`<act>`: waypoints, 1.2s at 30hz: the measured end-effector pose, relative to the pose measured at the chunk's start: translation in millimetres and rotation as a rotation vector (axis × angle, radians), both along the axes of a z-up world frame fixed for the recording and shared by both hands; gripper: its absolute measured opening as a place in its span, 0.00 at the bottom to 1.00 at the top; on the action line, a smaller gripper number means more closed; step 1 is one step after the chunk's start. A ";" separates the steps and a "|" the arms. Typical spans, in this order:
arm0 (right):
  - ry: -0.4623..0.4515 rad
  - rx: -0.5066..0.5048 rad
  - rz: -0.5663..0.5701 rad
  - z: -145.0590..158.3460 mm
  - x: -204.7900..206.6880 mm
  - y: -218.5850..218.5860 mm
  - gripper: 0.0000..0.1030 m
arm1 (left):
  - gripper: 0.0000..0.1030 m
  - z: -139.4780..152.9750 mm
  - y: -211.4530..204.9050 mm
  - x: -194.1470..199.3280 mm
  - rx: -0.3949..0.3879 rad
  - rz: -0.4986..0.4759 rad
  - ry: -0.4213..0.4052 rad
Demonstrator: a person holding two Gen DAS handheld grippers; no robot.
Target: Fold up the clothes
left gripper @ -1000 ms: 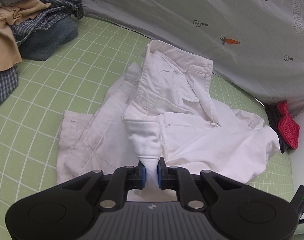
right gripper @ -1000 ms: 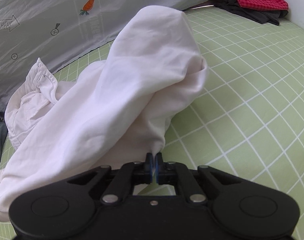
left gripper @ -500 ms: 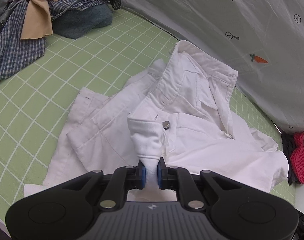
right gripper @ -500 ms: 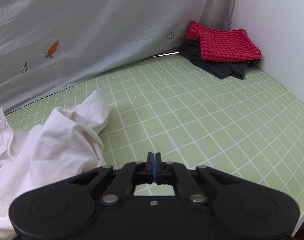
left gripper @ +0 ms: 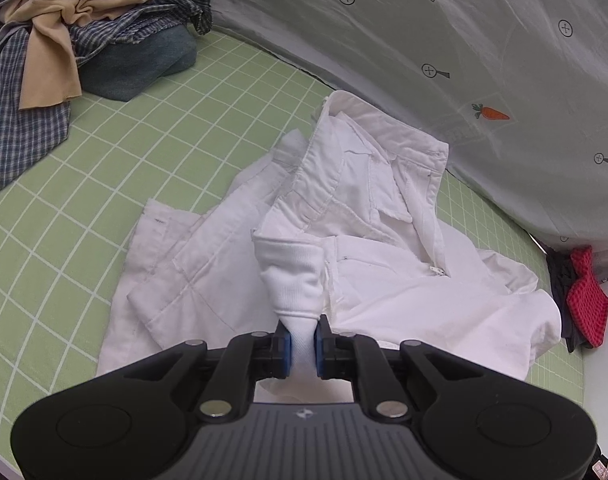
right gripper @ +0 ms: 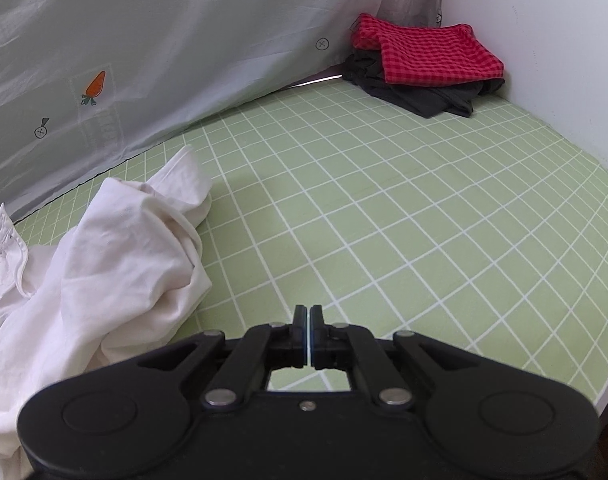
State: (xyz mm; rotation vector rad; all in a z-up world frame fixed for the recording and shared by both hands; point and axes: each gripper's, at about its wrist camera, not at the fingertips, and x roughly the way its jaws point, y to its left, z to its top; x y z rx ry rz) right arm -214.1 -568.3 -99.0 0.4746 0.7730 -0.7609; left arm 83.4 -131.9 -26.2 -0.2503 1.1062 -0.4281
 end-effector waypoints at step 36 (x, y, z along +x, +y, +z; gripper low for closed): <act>-0.114 0.165 -0.238 -57.0 89.9 149.3 0.23 | 0.11 -5.9 19.9 93.2 -0.060 -0.320 0.022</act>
